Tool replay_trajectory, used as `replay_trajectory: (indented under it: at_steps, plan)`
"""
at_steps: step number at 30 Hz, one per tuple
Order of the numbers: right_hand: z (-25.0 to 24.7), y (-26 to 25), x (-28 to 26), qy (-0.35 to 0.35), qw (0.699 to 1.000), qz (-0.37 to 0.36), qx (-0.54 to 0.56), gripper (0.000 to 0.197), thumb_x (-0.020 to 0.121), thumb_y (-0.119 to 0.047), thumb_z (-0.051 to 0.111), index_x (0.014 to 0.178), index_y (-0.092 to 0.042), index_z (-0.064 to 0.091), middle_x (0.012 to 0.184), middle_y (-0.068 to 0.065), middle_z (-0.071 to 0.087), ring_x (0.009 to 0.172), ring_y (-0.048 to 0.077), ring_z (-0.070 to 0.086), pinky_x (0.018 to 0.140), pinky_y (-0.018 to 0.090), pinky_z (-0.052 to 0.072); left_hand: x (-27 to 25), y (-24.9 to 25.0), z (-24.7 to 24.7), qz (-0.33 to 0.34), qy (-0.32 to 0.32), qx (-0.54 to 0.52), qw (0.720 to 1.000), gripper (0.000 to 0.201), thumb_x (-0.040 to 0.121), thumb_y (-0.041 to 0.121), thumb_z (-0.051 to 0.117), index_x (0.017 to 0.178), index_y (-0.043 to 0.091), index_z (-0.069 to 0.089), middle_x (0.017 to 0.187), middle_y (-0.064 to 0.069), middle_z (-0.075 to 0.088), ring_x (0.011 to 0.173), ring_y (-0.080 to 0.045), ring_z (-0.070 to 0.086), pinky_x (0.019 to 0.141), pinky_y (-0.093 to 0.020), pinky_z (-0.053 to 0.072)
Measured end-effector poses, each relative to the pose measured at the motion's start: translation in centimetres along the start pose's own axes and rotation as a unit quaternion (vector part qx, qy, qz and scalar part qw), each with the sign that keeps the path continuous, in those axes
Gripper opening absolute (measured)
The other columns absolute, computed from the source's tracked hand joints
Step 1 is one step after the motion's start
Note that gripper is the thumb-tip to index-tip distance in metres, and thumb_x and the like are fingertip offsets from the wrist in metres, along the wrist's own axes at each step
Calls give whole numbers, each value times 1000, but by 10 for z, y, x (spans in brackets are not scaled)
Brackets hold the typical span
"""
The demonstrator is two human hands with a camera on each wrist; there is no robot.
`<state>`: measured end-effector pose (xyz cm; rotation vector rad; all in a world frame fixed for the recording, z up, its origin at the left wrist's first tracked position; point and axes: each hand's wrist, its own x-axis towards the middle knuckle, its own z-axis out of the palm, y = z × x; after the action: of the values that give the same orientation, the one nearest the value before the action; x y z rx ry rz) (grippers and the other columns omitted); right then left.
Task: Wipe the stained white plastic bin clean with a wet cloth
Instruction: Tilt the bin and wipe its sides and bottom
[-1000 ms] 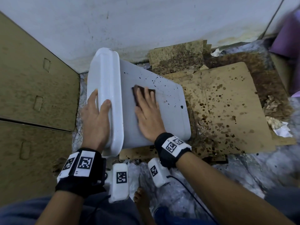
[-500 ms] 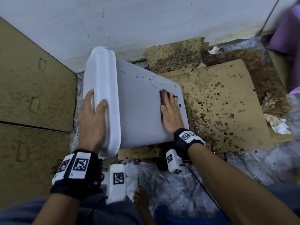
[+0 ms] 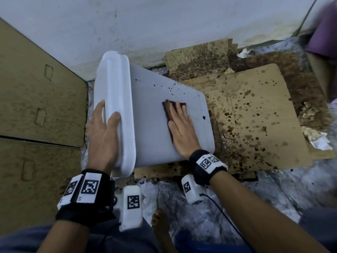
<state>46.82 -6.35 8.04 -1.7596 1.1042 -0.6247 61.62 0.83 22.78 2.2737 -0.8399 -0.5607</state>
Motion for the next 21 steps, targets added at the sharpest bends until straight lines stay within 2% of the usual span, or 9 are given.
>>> replay_trajectory:
  at_steps: [4, 7, 9, 11, 13, 17, 19, 21]
  plan:
    - [-8, 52, 15, 25, 992, 119, -20, 52, 104, -39, 17, 153, -27, 6, 162, 0, -4, 149, 20, -8, 120, 45, -1, -1, 1, 0, -3, -3, 3, 1000, 52, 99, 43, 41, 150, 41, 28, 148, -10, 29, 135, -29, 35, 116, -51, 27]
    - [-15, 88, 22, 13, 978, 202, -44, 71, 90, -55, 0, 154, -23, 5, 162, 1, -6, 149, 22, -9, 119, 52, 4, 0, 0, 1, 1, 1, -2, 1000, 52, 98, 45, 41, 149, 41, 30, 148, -11, 29, 135, -30, 36, 116, -52, 27]
    - [-13, 86, 23, 12, 970, 243, -23, 61, 98, -47, 9, 154, -23, 3, 162, 2, -8, 148, 24, -10, 119, 51, 0, 1, -1, 1, 2, 1, -3, 1000, 53, 97, 45, 42, 148, 41, 30, 148, -11, 29, 136, -30, 35, 116, -51, 27]
    - [-10, 71, 16, 27, 975, 220, -23, 57, 101, -40, 13, 154, -22, 2, 162, 4, -7, 148, 25, -9, 119, 49, -2, 2, -2, 1, 1, 0, -1, 1000, 52, 98, 43, 42, 149, 40, 30, 149, -11, 29, 137, -29, 34, 116, -51, 27]
    - [-6, 55, 5, 27, 989, 138, -34, 58, 99, -42, 12, 154, -24, 2, 162, 1, -6, 148, 22, -11, 120, 46, -5, 4, -5, 1, 3, 1, 1, 1000, 52, 98, 41, 41, 149, 39, 30, 149, -12, 29, 138, -29, 32, 116, -51, 26]
    - [-1, 26, -22, -1, 1000, 22, -7, 53, 101, -40, 19, 151, -36, 2, 158, -13, -9, 147, 10, -16, 117, 35, -10, 5, -8, 0, 10, 0, -4, 1000, 56, 94, 43, 40, 148, 39, 31, 150, -12, 30, 141, -29, 29, 117, -52, 25]
    - [-1, 32, -23, 6, 1000, 18, -16, 53, 101, -41, 18, 151, -36, 4, 158, -14, -8, 147, 9, -13, 118, 36, -9, 4, -8, 0, 14, 1, -1, 1000, 55, 95, 42, 41, 149, 38, 31, 149, -13, 31, 141, -29, 29, 117, -51, 25]
    - [-2, 49, -18, 35, 995, 91, -23, 56, 99, -44, 16, 152, -33, 4, 161, -7, -5, 148, 14, -8, 119, 41, -4, 4, -9, 0, 12, 1, -5, 1000, 54, 96, 42, 42, 149, 39, 31, 150, -13, 30, 140, -28, 31, 116, -51, 26]
